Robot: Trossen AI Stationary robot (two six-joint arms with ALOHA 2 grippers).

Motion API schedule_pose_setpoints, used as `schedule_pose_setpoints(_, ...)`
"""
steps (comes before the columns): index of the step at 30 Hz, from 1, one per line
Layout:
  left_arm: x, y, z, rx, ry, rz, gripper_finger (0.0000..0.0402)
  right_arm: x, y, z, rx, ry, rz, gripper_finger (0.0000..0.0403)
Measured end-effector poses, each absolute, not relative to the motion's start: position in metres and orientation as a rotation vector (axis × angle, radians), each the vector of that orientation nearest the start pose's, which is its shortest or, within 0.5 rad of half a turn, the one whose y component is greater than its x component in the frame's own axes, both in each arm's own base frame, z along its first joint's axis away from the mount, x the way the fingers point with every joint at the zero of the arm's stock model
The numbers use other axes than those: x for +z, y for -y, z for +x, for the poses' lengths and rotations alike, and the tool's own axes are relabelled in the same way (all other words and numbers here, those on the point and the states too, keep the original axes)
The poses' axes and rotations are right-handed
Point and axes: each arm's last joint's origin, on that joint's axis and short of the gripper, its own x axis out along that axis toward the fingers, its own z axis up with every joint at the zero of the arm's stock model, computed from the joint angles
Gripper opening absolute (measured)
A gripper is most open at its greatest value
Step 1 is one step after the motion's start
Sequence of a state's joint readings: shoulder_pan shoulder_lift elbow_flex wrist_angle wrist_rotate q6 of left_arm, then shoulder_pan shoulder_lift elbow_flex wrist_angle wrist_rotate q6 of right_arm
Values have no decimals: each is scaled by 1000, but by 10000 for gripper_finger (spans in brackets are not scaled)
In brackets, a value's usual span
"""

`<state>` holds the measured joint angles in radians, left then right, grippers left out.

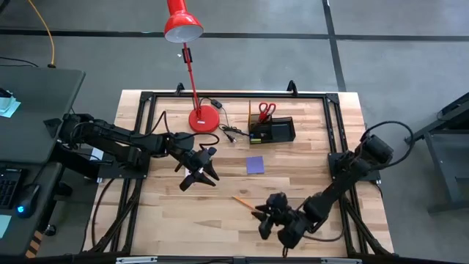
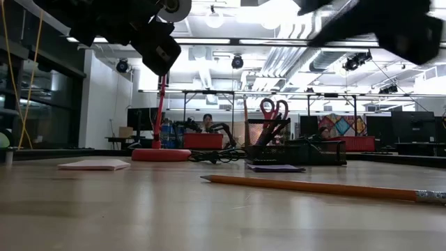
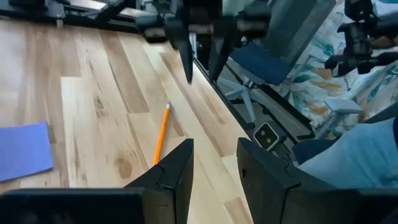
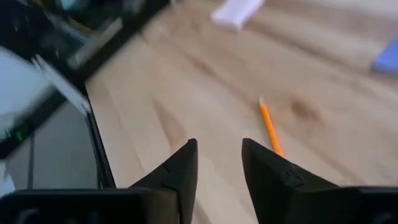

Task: Pick and place office supplies into organizer
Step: Put the orange pencil into the black desk organizer

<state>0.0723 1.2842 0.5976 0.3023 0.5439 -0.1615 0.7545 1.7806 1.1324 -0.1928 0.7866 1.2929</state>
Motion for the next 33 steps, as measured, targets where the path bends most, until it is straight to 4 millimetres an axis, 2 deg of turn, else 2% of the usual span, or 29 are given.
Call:
schedule_pose_setpoints(4,216,-5,261,-410,-355,-208,111,179,-252,269,-356,-529,614,139)
schedule_pose_setpoints(8,220,-8,263,-290,-318,-215,111,163,-268,253,-344,-545,503,156)
schedule_pose_setpoints(16,223,-11,265,-171,-277,-265,111,131,-280,227,-457,-437,342,177)
schedule_pose_setpoints(21,223,-12,265,-133,-280,-328,111,103,-283,222,-476,-462,285,178)
schedule_pose_setpoints(33,222,-14,265,-52,-287,-412,111,72,-280,224,-527,-400,171,176)
